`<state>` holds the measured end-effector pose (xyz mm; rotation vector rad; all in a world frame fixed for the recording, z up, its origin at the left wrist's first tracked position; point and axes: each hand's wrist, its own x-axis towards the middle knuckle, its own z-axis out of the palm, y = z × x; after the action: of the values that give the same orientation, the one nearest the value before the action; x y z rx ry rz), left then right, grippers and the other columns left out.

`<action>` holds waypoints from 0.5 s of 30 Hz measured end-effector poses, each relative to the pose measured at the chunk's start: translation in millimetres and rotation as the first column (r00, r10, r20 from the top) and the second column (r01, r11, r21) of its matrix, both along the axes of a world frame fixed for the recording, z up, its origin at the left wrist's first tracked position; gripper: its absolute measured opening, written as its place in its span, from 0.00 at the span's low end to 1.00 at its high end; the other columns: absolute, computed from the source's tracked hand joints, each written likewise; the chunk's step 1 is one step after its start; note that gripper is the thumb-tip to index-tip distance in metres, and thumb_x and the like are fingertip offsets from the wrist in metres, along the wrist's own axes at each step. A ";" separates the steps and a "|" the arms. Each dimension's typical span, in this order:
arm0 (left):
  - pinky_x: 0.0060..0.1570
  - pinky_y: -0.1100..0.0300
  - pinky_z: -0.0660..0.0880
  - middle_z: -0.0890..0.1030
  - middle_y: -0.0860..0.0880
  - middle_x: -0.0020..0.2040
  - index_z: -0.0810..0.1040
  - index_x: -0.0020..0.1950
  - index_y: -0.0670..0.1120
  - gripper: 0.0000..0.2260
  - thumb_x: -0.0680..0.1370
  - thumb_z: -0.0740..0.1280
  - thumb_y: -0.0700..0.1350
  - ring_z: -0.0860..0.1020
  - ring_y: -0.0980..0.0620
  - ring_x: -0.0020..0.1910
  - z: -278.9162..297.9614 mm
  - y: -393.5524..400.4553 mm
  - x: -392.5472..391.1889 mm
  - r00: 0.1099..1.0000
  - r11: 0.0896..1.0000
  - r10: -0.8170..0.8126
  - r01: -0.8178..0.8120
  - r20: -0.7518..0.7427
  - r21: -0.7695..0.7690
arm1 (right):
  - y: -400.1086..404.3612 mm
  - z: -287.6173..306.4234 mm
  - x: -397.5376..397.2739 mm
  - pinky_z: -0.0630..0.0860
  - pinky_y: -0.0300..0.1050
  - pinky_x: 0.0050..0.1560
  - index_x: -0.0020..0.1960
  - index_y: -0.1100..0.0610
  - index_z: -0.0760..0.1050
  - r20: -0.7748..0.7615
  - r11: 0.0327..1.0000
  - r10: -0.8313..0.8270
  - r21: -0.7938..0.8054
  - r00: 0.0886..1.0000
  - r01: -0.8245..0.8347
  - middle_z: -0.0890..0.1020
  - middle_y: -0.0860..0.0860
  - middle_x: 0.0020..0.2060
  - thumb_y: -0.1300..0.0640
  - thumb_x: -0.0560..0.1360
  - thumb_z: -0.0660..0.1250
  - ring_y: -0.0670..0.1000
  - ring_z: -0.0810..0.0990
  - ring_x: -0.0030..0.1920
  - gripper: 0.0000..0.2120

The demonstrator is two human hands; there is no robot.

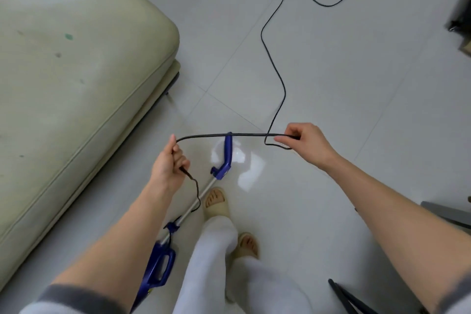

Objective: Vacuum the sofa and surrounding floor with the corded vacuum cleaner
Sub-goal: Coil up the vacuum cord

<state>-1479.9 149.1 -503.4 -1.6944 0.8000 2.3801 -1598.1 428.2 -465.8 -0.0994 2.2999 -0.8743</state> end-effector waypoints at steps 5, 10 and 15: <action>0.21 0.66 0.54 0.61 0.54 0.23 0.72 0.42 0.46 0.13 0.84 0.56 0.47 0.57 0.58 0.20 -4.6 12.3 -30.8 0.901 0.900 -0.428 0.418 -0.067 -0.121 | -34.0 -34.4 -0.1 0.64 0.47 0.38 0.42 0.59 0.70 -0.224 0.917 0.049 0.396 0.973 0.045 0.79 0.57 0.39 0.50 0.84 0.52 0.61 0.77 0.44 0.18; 0.34 0.60 0.69 0.78 0.49 0.30 0.74 0.52 0.42 0.10 0.84 0.56 0.44 0.72 0.53 0.28 3.9 49.0 -49.7 0.772 0.793 -0.606 0.569 -0.190 -0.218 | -71.3 -61.5 16.0 0.67 0.45 0.42 0.52 0.63 0.76 0.104 0.858 0.249 0.438 0.963 -0.269 0.80 0.60 0.50 0.60 0.82 0.53 0.62 0.78 0.49 0.14; 0.48 0.63 0.79 0.85 0.44 0.42 0.73 0.54 0.39 0.12 0.84 0.54 0.45 0.84 0.50 0.46 -18.6 53.5 -55.8 0.685 0.641 -0.727 0.656 -0.042 -0.397 | -79.0 -52.6 30.6 0.65 0.46 0.38 0.38 0.56 0.70 0.183 0.722 0.608 0.277 0.772 -0.634 0.73 0.51 0.35 0.49 0.83 0.54 0.55 0.74 0.39 0.18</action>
<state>-1535.7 202.6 -522.0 -0.9199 1.6468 1.9109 -1567.5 349.3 -518.4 -0.6456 2.0782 -0.1383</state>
